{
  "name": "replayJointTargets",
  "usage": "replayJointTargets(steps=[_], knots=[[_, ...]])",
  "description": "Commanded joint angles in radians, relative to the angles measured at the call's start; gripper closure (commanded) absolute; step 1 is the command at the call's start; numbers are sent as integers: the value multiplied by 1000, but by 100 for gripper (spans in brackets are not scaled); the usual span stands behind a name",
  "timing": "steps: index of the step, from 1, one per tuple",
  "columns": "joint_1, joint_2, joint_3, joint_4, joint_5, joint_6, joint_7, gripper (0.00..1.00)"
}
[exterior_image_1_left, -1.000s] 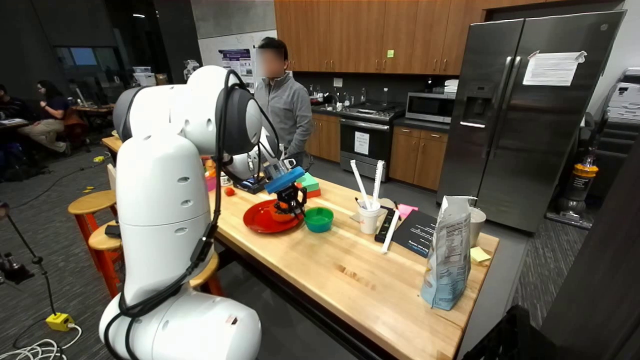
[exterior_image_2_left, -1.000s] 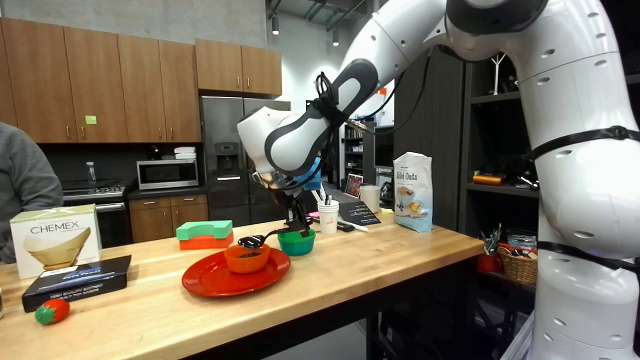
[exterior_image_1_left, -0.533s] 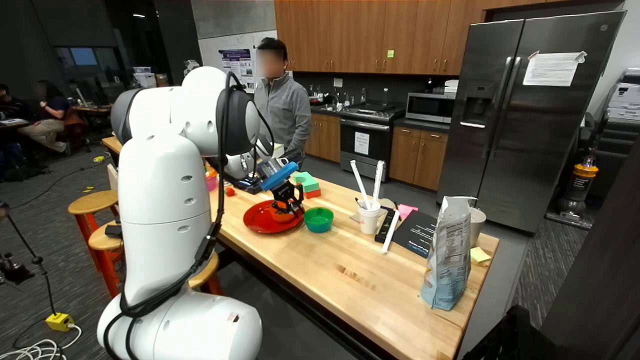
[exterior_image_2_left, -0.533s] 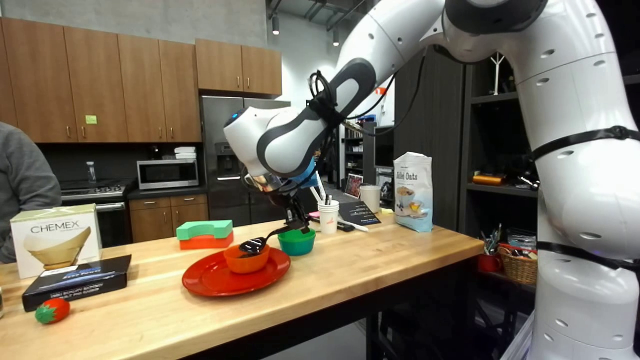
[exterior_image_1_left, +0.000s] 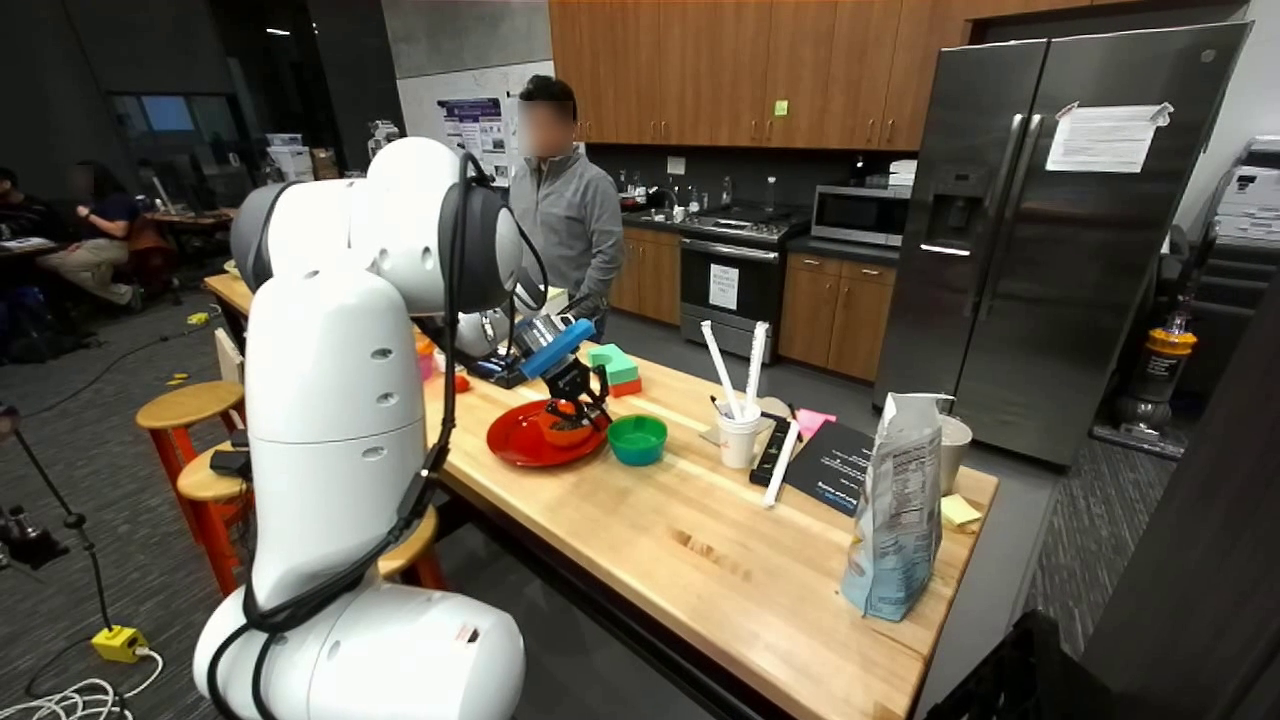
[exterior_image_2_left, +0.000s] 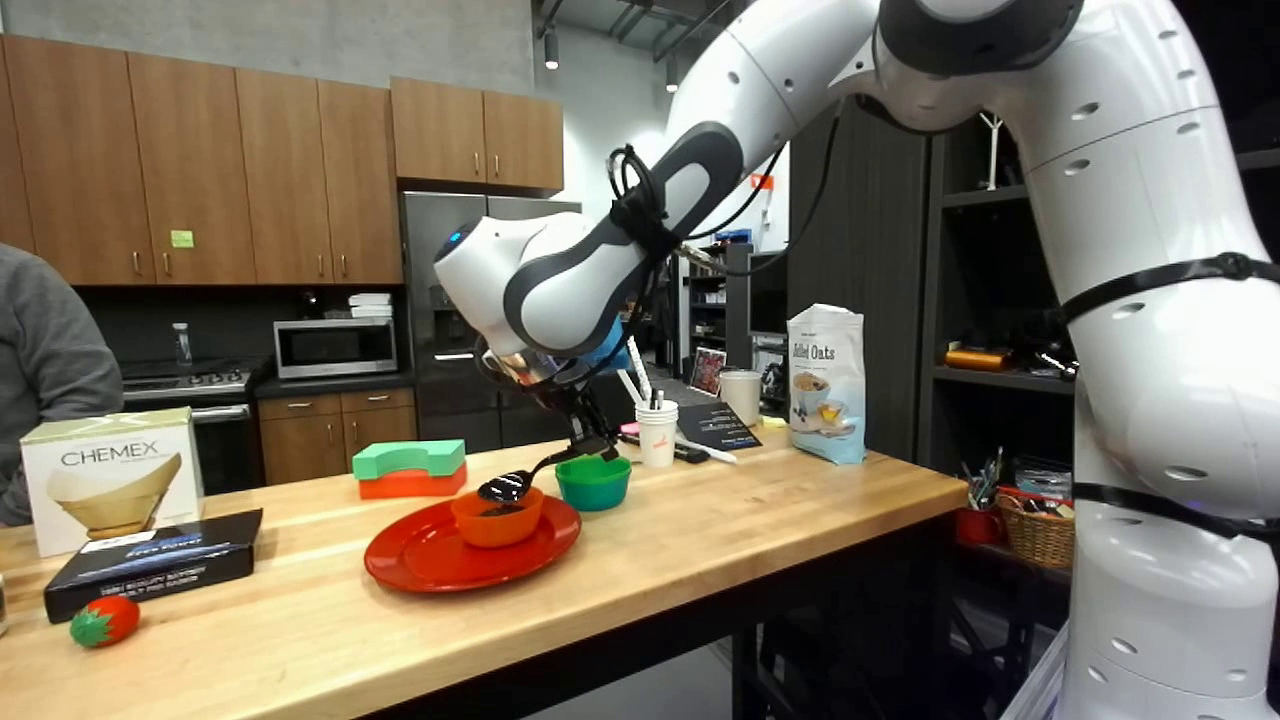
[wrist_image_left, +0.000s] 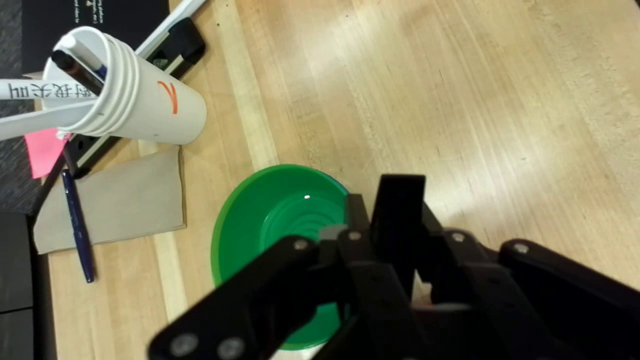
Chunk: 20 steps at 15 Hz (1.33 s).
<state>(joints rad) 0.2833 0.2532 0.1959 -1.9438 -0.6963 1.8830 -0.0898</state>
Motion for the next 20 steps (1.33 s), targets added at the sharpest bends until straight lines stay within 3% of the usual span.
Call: replayJointTargets(steps=[1,2,7,13,17,20], knots=[[-4,2,7,5,0,-5,0,76],[-4,3,7,6,0,-6,0,94],[4,22,8,11,-44,-5,-8,94],[14,97,29,76,-58,-3,-113,94],[17,165,43,151,-21,-52,-254,94],[6,208,54,216,75,-110,-341,94]])
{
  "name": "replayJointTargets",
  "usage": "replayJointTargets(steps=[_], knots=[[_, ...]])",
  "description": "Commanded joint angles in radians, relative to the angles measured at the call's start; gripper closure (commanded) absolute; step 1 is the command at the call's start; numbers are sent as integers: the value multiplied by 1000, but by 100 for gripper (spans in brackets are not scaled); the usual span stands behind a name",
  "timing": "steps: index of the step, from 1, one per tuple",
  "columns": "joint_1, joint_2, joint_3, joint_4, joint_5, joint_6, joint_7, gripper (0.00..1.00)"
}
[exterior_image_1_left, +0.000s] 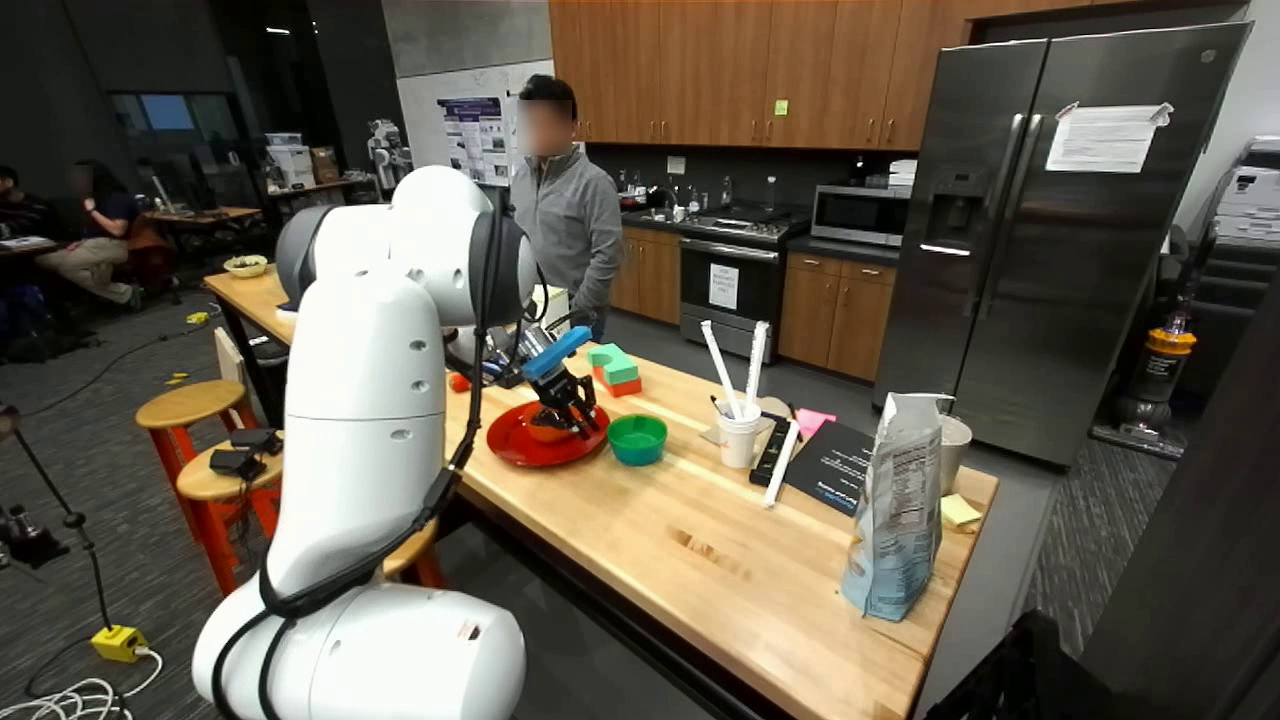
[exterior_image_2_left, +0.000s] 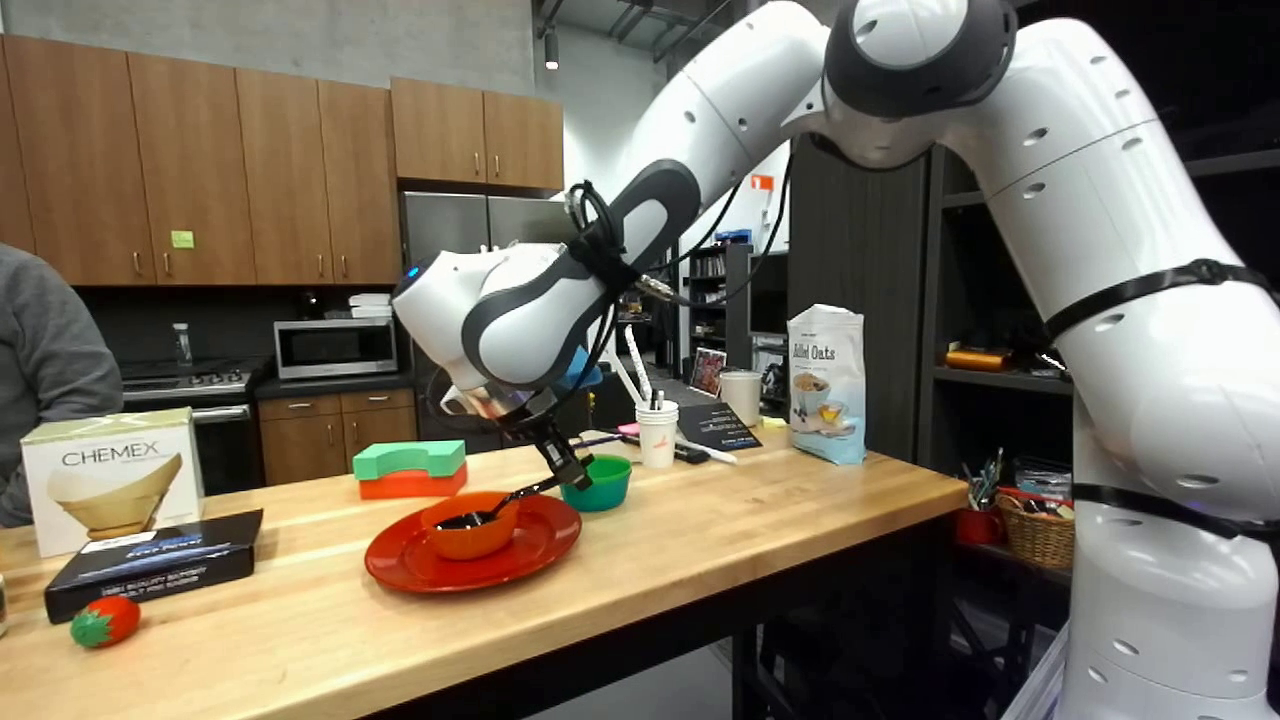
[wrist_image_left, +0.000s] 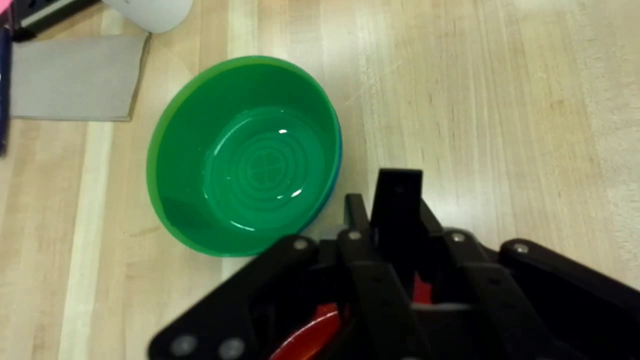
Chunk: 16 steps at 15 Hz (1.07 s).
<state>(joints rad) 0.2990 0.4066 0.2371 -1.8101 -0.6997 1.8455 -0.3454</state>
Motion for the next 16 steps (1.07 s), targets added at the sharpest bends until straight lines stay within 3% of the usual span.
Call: replayJointTargets(steps=[1,4,7,16], knots=[[-13,61,12,99,110,-87,-98,94],[-37,73,5,139,230,-97,-134,94],[-59,66,-10,148,280,-78,-129,94],[-88,24,-27,141,292,-74,-120,94]])
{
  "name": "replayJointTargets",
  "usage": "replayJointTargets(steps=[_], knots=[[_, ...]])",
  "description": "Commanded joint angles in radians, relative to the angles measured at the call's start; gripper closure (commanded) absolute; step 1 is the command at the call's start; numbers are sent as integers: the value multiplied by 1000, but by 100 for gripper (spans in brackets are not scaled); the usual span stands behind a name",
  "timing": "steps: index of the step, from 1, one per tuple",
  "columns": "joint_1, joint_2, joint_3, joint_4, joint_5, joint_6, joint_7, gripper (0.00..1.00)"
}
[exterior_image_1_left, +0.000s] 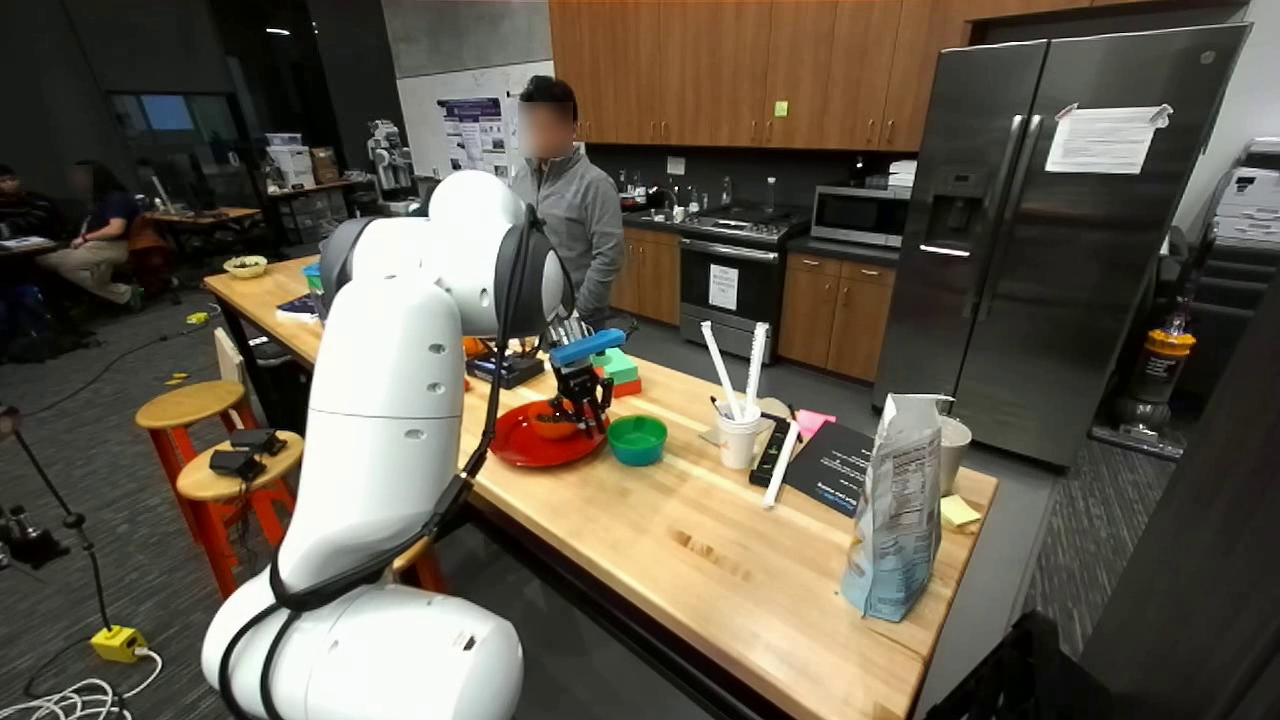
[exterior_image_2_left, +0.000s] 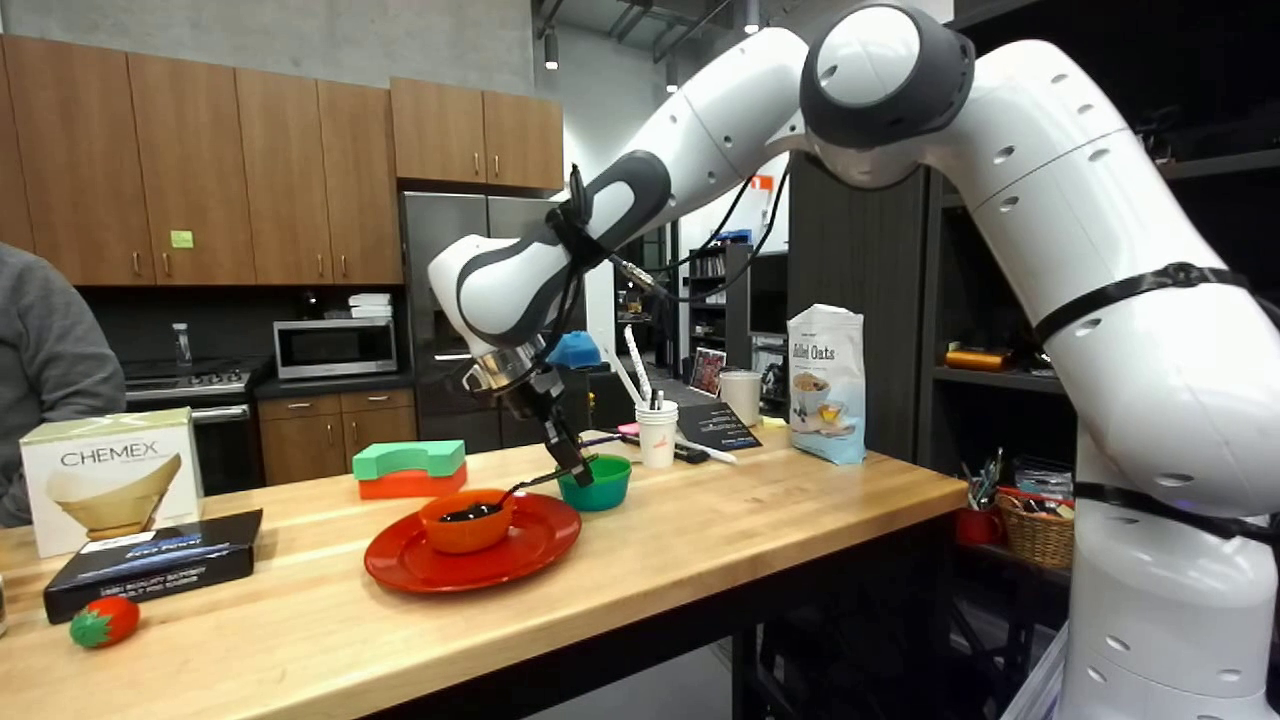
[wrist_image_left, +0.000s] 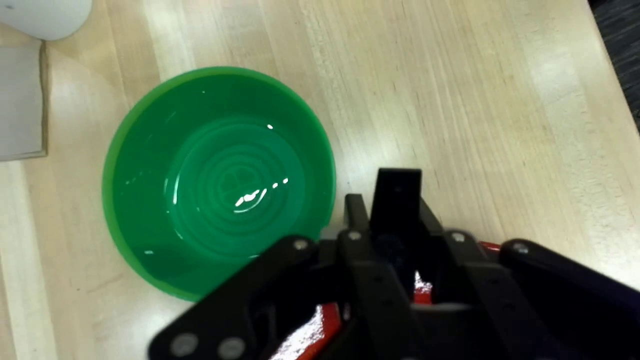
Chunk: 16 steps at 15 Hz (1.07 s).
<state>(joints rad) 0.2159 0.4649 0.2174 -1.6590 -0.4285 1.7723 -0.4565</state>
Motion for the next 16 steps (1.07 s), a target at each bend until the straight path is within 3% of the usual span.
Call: replayJointTargets(steps=[1,11,16], knots=[[-7,-40,-5,-12,23,5,-13,94],[-8,-106,16,-29,102,85,-64,94],[30,-108,10,-38,42,49,-37,94]])
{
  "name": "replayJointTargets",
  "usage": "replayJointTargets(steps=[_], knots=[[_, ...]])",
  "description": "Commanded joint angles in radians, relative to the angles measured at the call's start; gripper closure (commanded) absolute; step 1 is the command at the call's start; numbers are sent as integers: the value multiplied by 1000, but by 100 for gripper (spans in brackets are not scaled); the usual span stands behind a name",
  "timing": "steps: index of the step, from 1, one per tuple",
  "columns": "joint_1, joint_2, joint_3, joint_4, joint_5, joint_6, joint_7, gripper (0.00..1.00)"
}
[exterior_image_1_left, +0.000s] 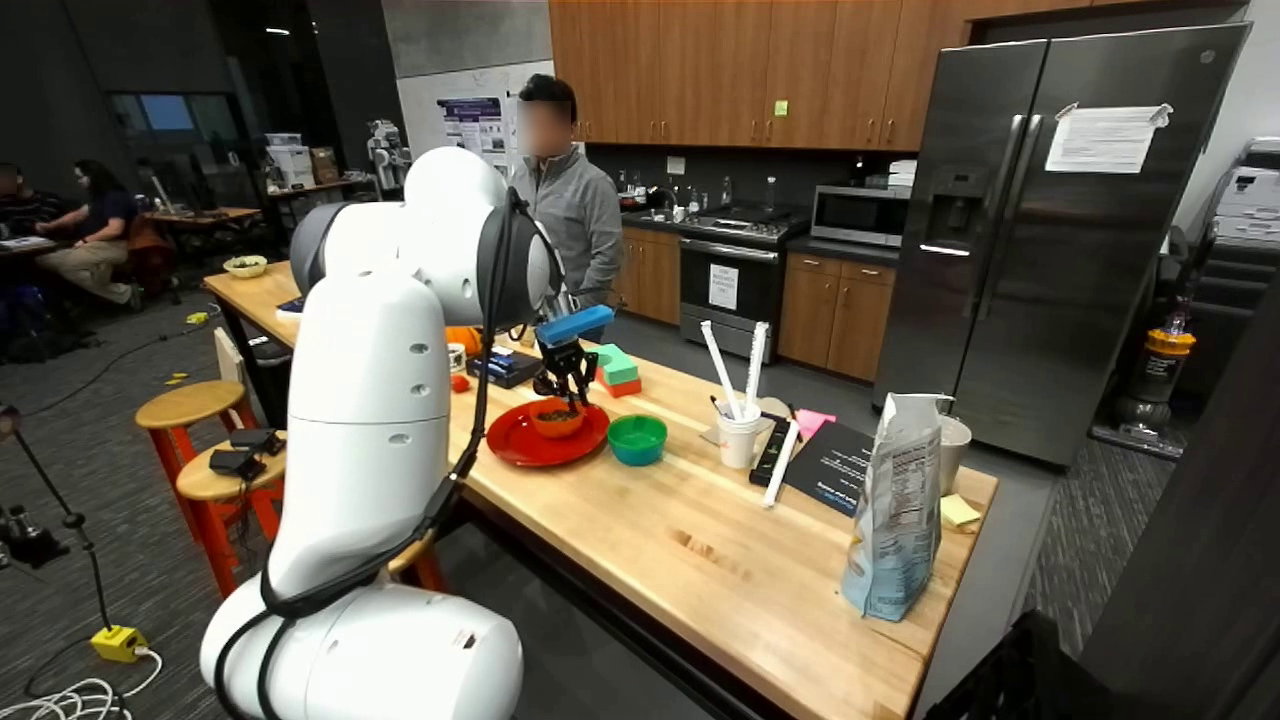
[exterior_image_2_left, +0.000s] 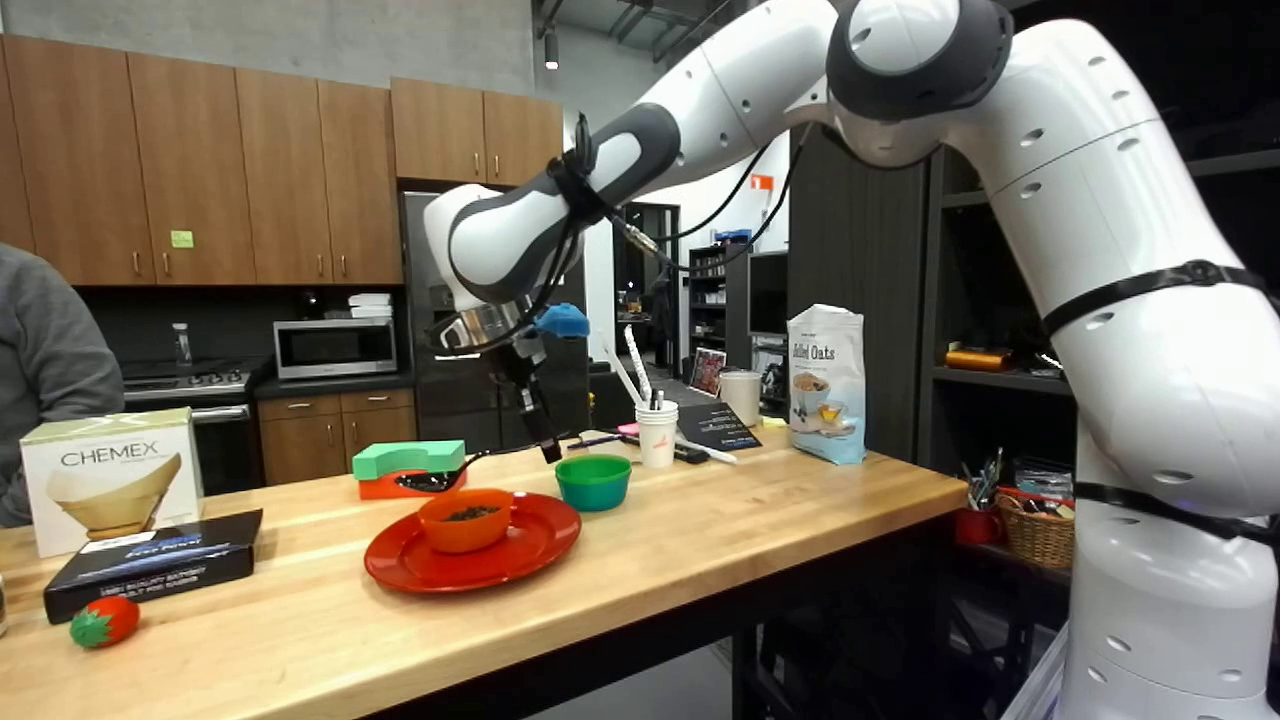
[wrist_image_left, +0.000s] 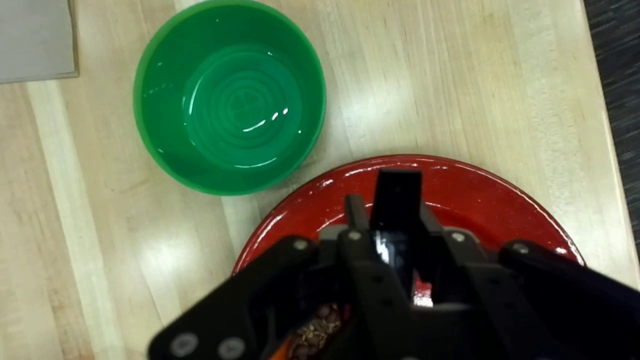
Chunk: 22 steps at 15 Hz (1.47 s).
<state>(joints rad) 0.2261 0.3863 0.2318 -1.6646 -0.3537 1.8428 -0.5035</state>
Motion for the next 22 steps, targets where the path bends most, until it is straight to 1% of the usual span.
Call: replayJointTargets(steps=[1,4,8,16,19,22], knots=[[29,-27,-5,-33,-49,-36,15,94],[46,-24,-7,-44,-86,-76,32,94],[52,-35,-8,-64,-120,-102,53,94],[29,-55,-21,-82,-131,-67,97,94],[44,-55,-33,-81,-202,-79,116,94],[63,-45,-29,-81,-306,-91,114,94]])
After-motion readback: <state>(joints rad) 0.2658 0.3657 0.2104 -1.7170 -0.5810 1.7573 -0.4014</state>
